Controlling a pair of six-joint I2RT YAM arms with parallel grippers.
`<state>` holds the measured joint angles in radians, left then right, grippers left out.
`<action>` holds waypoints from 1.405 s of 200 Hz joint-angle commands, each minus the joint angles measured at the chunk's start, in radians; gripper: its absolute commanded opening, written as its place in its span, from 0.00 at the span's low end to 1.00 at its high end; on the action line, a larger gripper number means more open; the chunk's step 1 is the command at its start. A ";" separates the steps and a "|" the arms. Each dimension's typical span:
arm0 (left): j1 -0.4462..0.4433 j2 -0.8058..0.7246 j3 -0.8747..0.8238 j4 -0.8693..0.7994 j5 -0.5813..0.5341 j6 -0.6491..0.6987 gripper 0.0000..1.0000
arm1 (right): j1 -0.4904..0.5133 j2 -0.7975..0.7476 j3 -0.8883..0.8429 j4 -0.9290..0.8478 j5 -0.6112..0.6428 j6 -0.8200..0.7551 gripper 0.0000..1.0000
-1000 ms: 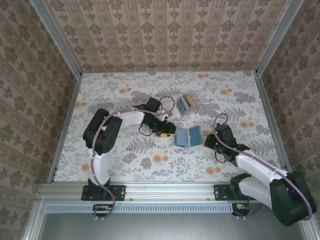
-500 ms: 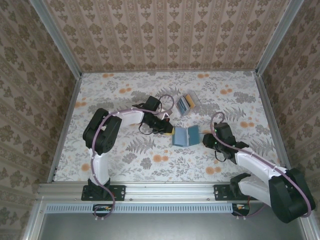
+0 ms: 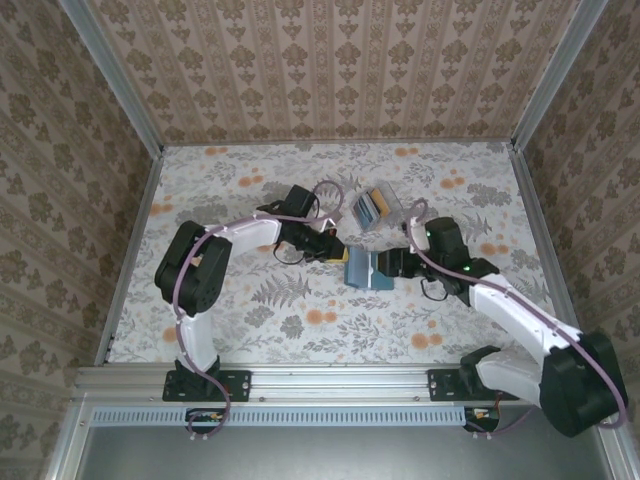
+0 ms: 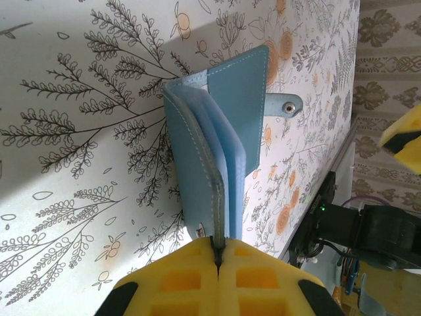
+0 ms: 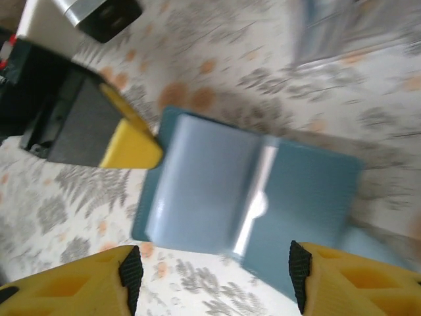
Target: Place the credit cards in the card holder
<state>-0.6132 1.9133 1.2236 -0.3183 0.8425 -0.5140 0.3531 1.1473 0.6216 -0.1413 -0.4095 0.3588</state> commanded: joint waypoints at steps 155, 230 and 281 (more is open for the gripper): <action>0.026 0.007 -0.048 0.079 0.059 -0.035 0.00 | 0.029 0.533 0.168 0.108 -0.278 0.181 0.75; 0.030 0.010 -0.047 0.073 0.063 -0.027 0.00 | 0.047 0.601 0.192 0.090 -0.243 0.173 0.66; 0.038 0.012 -0.057 0.055 0.046 -0.011 0.00 | 0.046 0.608 0.184 0.094 -0.236 0.177 0.61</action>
<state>-0.5808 1.9141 1.1835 -0.2466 0.8753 -0.5465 0.3893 1.7191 0.8082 -0.0494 -0.6693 0.5316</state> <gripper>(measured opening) 0.044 0.614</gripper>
